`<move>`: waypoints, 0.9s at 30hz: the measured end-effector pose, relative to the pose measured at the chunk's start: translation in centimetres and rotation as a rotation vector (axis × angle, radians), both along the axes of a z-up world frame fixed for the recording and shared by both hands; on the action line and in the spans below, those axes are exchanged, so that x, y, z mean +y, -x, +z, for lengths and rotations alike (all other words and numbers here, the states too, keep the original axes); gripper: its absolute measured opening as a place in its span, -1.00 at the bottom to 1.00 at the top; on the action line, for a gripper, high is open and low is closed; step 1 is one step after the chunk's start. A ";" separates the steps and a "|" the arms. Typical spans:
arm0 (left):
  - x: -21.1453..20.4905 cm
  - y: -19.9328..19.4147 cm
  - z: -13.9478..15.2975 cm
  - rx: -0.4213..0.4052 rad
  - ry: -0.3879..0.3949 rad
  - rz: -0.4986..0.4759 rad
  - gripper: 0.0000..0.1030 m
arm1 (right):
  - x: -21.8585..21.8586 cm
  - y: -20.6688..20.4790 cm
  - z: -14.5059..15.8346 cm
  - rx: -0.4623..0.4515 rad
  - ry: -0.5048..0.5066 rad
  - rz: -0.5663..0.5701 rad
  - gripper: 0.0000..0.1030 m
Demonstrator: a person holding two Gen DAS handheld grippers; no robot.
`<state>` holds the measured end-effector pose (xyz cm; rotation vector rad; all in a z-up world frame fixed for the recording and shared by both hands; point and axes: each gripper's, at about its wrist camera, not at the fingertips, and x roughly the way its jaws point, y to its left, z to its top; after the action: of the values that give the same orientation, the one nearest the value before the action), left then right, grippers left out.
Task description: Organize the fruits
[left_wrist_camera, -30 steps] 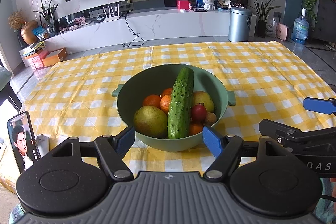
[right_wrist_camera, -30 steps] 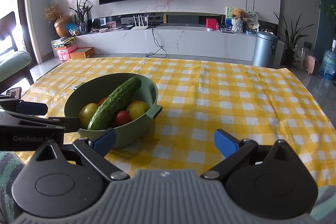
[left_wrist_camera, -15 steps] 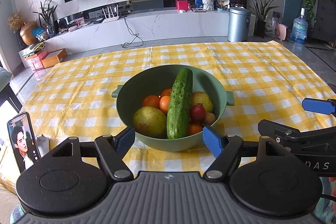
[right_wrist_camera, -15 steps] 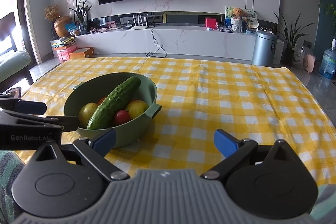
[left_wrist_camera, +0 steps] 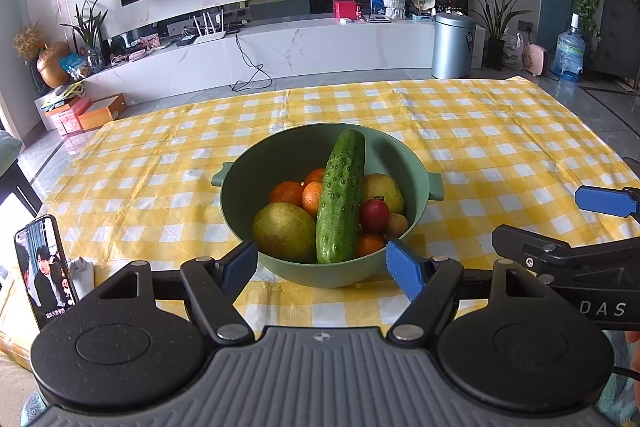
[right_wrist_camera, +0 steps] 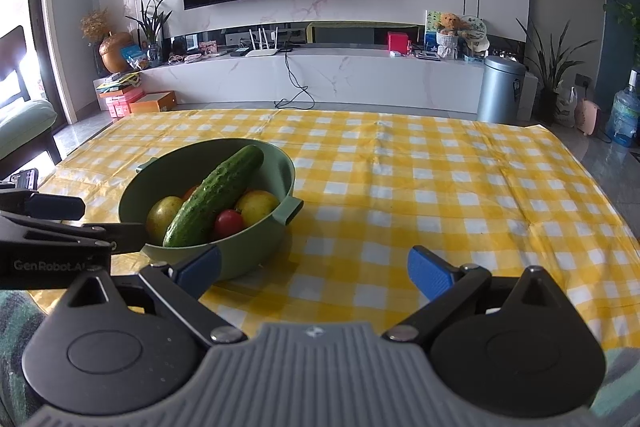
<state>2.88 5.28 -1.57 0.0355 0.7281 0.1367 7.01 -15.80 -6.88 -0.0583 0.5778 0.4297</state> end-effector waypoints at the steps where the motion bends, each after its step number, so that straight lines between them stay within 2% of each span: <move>1: 0.0 0.0 0.1 0.000 0.000 0.000 0.68 | 0.0 0.0 0.0 0.000 0.000 0.001 0.87; 27: -0.3 0.0 0.3 0.001 -0.001 -0.006 0.68 | -0.2 0.1 -0.2 0.011 0.000 -0.004 0.87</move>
<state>2.89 5.02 -1.25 0.0387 0.7293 0.1309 6.90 -15.96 -7.07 -0.0547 0.5883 0.4267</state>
